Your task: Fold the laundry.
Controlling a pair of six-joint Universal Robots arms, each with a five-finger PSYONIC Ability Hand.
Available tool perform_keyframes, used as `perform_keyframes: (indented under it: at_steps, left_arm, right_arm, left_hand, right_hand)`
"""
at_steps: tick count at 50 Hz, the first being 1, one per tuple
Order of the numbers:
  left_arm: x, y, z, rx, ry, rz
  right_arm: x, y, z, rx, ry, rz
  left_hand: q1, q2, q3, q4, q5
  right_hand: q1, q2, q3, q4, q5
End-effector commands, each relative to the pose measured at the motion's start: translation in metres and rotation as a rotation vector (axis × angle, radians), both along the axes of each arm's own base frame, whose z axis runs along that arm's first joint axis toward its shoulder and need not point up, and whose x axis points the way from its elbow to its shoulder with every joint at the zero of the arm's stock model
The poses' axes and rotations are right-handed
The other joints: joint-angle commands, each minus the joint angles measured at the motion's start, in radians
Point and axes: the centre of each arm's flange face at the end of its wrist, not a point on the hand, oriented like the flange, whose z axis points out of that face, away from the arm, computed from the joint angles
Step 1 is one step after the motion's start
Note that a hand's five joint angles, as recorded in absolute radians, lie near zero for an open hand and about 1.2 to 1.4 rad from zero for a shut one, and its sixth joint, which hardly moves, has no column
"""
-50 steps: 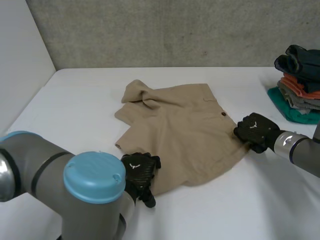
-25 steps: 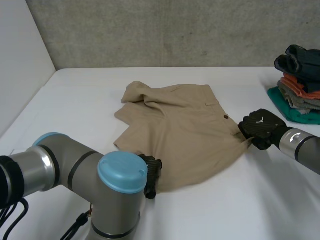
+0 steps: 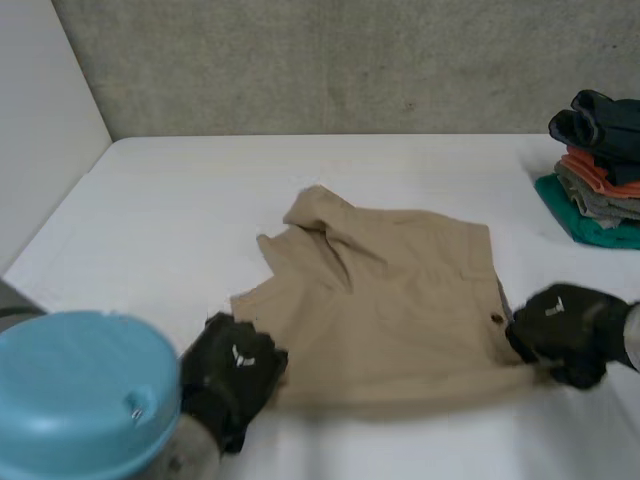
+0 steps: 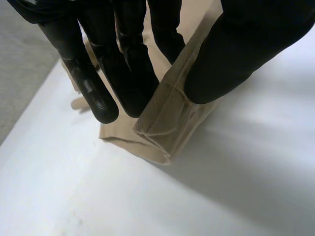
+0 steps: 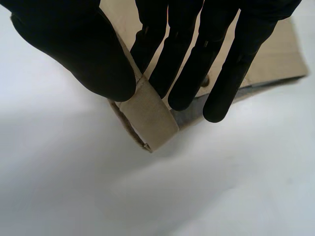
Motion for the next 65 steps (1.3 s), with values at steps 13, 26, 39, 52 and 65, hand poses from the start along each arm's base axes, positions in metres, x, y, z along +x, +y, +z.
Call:
perform_keyframes:
  at_steps: [13, 26, 39, 52, 65]
  left_arm:
    - [-0.038, -0.094, -0.026, -0.135, 0.107, 0.134]
    - [-0.04, -0.097, -0.024, -0.123, 0.112, 0.134]
    - [-0.039, -0.096, -0.034, -0.102, 0.087, 0.135]
    - [-0.05, -0.118, -0.031, -0.16, 0.121, 0.14]
    - [-0.064, -0.209, 0.191, -1.217, 0.601, 0.148]
  right_arm:
    - [0.003, -0.028, -0.019, 0.01, -0.126, -0.165]
    - [0.006, -0.018, 0.015, 0.074, -0.172, -0.197]
    - [0.016, -0.001, 0.006, 0.173, -0.215, -0.185]
    - [0.037, -0.045, -0.018, -0.098, -0.216, -0.173]
    - [0.102, -0.13, 0.134, -1.199, -0.567, -0.037]
  left_hand:
    - [0.288, 0.202, 0.207, 0.201, 0.211]
    - [0.288, 0.202, 0.207, 0.201, 0.211]
    - [0.288, 0.202, 0.207, 0.201, 0.211]
    - [0.288, 0.202, 0.207, 0.201, 0.211]
    - [0.288, 0.202, 0.207, 0.201, 0.211]
  right_hand:
    - [-0.237, -0.351, -0.366, -0.375, -0.342]
    - [-0.483, -0.597, -0.612, -0.621, -0.588]
    - [-0.603, -0.717, -0.732, -0.741, -0.709]
    - [0.335, 0.221, 0.206, 0.197, 0.23]
    - [0.335, 0.221, 0.206, 0.197, 0.23]
